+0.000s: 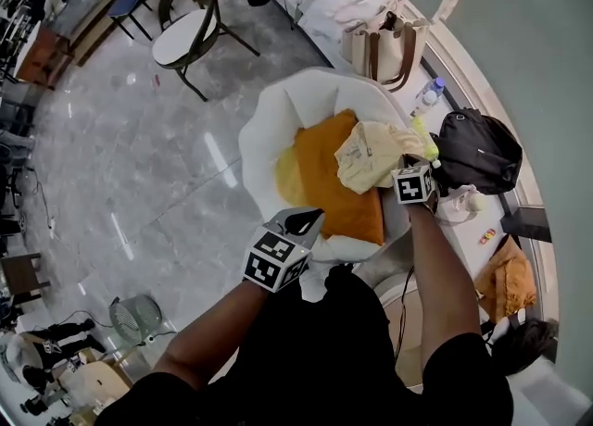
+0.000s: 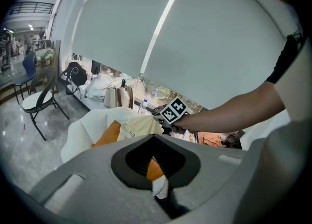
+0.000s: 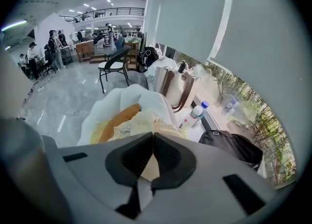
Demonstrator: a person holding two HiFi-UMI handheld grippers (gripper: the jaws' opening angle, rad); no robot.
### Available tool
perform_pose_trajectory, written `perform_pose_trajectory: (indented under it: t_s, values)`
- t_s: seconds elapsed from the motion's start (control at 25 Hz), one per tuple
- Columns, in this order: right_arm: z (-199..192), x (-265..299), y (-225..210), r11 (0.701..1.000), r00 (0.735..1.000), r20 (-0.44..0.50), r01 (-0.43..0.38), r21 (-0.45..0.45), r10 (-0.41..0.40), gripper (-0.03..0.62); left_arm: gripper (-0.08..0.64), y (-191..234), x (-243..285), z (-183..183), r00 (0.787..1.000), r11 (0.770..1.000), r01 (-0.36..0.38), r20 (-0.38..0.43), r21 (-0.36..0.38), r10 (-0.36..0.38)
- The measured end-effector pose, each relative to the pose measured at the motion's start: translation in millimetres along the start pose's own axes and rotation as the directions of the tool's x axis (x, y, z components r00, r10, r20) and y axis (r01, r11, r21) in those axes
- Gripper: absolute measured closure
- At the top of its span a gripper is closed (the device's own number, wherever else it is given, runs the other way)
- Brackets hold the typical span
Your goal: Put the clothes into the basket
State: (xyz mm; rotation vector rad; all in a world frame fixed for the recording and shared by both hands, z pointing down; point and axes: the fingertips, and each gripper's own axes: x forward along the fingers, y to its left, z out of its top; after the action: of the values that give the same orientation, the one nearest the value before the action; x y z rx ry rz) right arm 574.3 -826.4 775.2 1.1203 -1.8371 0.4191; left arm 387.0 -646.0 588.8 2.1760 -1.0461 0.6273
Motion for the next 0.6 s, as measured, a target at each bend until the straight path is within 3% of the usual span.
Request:
perform_pose_trajectory:
  t_s: [0.6]
  values:
    - [78.9,-122.3,14.3,0.999,0.976,0.218,-0.027,0.029,0.02,0.574,0.56,5.3,-77.0,34.7,0.992,1.0,-0.017,0.123,0.022,0.014]
